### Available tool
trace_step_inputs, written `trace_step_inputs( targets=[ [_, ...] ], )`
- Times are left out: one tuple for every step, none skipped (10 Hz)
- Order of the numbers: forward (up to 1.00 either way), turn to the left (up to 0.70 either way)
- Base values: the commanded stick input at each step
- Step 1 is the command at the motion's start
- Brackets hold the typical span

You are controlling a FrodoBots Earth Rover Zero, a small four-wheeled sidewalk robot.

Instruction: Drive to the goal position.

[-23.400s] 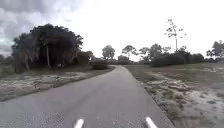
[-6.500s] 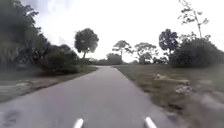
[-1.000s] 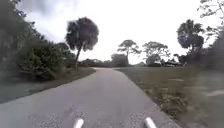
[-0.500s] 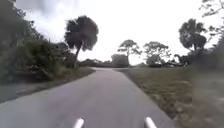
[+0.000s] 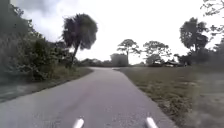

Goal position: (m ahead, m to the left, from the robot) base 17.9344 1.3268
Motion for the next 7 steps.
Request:
trace_step_inputs(
  targets=[
    [0.85, 0.00],
    [0.85, 0.00],
    [0.85, 0.00],
    [0.85, 0.00],
    [0.85, 0.00],
    [0.85, 0.00],
    [0.85, 0.00]
  ],
)
